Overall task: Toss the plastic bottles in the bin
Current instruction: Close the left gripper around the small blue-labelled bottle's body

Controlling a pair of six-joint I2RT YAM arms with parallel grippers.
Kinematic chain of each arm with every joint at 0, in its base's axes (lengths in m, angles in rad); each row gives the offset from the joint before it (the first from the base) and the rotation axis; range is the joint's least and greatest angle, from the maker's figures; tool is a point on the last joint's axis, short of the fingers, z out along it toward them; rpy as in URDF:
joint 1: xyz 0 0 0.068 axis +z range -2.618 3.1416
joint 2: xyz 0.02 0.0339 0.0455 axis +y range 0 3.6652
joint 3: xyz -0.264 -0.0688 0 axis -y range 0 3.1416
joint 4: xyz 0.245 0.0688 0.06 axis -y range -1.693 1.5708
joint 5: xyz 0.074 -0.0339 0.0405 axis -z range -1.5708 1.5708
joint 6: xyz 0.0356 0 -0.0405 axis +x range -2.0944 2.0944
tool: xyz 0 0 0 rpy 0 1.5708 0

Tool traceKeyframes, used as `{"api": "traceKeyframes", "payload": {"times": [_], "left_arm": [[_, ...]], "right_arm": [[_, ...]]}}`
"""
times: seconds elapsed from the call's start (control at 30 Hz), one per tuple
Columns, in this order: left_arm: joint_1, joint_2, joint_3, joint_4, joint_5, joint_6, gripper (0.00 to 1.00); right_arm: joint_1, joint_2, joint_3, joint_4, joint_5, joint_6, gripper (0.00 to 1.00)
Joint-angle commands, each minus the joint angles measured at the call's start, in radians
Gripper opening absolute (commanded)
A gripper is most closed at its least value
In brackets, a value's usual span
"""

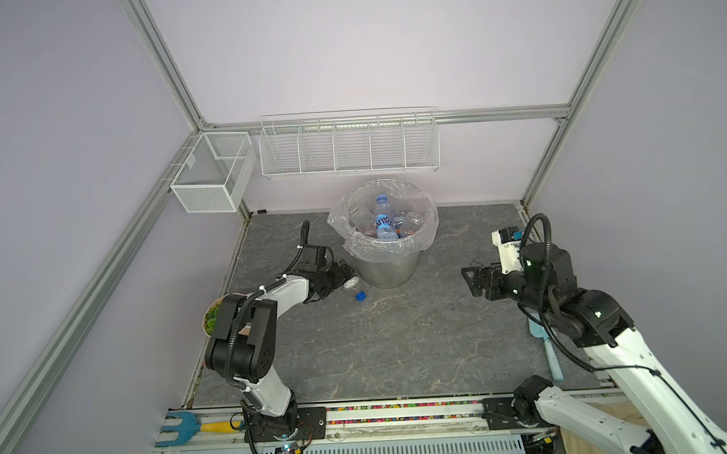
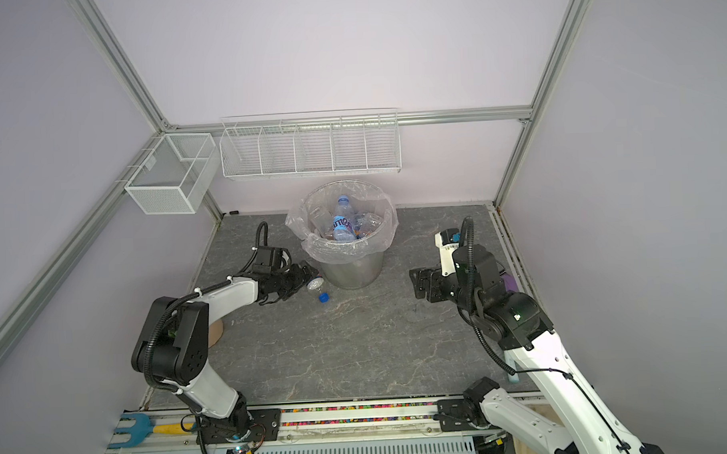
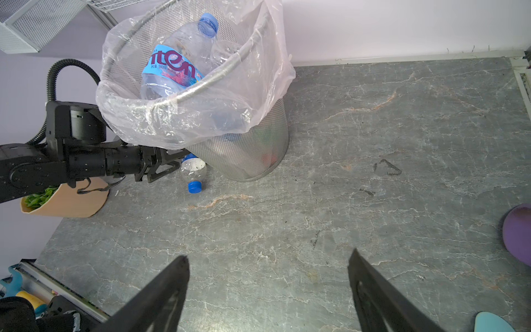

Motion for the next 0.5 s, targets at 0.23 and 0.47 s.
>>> {"api": "traceKeyframes", "payload": {"times": [0.23, 0.47], "left_arm": [[-0.036, 0.064, 0.050, 0.026, -0.068, -0.025, 0.90], [-0.041, 0.083, 0.039, 0.031, -0.091, -0.031, 0.79]], "right_arm": [[-0.016, -0.002, -0.024, 0.015, -0.021, 0.000, 0.89], [-0.024, -0.015, -0.032, 0.005, -0.022, -0.002, 0.89]]}}
